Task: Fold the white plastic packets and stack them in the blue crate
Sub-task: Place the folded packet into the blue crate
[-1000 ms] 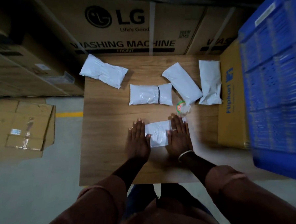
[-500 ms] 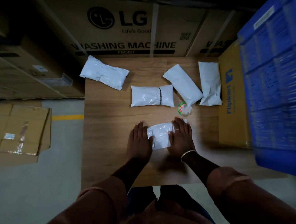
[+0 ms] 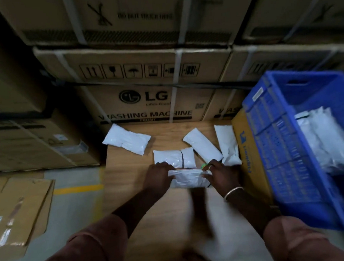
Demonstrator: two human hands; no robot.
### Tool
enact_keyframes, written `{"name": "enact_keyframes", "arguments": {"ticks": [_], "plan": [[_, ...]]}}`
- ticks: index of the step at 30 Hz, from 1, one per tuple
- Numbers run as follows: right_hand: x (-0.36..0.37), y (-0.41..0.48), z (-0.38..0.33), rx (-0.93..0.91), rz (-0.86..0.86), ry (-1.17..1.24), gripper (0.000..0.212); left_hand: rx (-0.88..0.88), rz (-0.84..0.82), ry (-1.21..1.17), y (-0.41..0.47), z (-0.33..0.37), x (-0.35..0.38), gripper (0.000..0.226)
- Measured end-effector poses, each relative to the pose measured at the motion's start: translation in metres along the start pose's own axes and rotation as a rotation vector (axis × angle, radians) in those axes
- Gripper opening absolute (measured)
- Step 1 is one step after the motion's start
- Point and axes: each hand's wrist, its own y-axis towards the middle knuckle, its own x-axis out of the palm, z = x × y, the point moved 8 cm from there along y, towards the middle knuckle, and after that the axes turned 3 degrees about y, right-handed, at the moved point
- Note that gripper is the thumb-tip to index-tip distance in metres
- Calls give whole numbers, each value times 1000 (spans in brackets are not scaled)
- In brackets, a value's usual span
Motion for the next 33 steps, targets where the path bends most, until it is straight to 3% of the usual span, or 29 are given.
{"name": "enact_keyframes", "arguments": {"ticks": [5, 12, 16, 25, 33], "plan": [[-113, 52, -33, 37, 111, 154, 19, 148, 113, 13, 65, 26, -119, 19], [-230, 105, -64, -15, 241, 106, 21, 203, 226, 198, 111, 69, -242, 21], [-263, 99, -62, -10, 300, 79, 17, 276, 67, 145, 116, 88, -255, 19], [-314, 62, -10, 55, 332, 78, 20, 336, 61, 150, 143, 172, -262, 23], [-398, -15, 102, 190, 434, 54, 19, 559, 95, 173, 186, 328, -233, 24]]}}
